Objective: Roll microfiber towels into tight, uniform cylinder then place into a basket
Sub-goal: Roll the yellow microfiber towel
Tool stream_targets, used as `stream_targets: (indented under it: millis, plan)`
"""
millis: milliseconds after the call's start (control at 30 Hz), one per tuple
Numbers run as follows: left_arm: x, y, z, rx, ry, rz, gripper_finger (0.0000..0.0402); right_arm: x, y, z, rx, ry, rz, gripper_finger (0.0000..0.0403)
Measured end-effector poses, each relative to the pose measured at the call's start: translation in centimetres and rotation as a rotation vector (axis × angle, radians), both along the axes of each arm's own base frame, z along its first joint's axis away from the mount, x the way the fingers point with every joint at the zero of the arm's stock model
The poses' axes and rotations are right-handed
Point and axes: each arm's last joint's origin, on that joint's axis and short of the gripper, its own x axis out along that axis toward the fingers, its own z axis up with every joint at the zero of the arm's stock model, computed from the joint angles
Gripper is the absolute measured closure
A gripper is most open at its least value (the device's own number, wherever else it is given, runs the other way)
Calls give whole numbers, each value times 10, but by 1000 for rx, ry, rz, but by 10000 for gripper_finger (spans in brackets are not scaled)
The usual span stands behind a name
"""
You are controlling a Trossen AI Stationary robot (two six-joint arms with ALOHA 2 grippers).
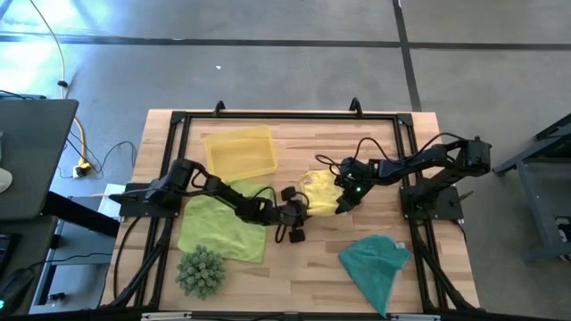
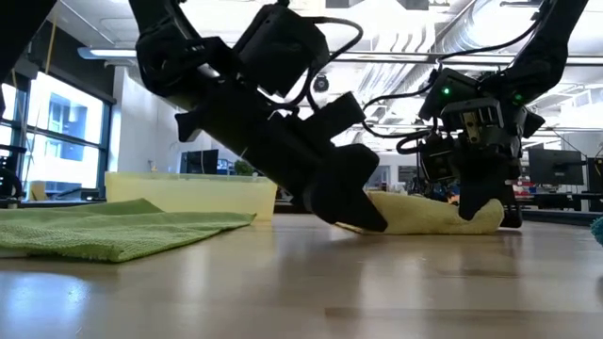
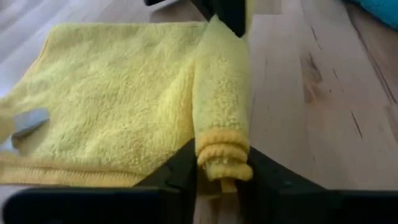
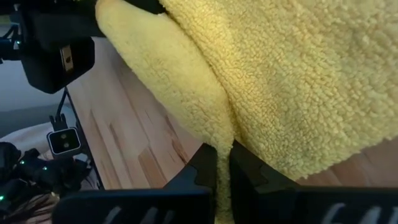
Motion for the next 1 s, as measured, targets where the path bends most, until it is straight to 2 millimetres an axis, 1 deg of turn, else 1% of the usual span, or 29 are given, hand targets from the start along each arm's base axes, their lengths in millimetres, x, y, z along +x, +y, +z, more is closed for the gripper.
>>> stream_targets:
  millis: [67,167,267,367,500,600,700,767,867,1000]
  plan:
    - [0,1,0,-28,-7,6,356,0,0,0,-18,-16,16,398]
    - [1,3,0,-152,-29,-10,390,1,0,1,-100,-89,107,392]
    - [2,6,1,-284,-54,13,390,5,-1,5,-180,-159,203,363]
    - [2,8,1,-350,-68,39,387,12,-3,13,-232,-193,275,317]
    - [2,10,0,-423,-80,77,395,20,-5,29,-289,-172,426,261]
    - [2,12,0,-480,-84,122,397,23,-7,44,-368,-138,567,238]
    - [2,13,1,-529,-96,159,396,26,-5,52,-492,-122,680,233]
    - [1,13,1,-553,-98,179,396,29,-1,54,-546,-145,730,236]
    - [0,13,-1,-578,-88,205,395,29,10,56,-586,-210,800,251]
    - [-1,13,-3,-590,-63,222,395,20,26,59,-643,-284,861,280]
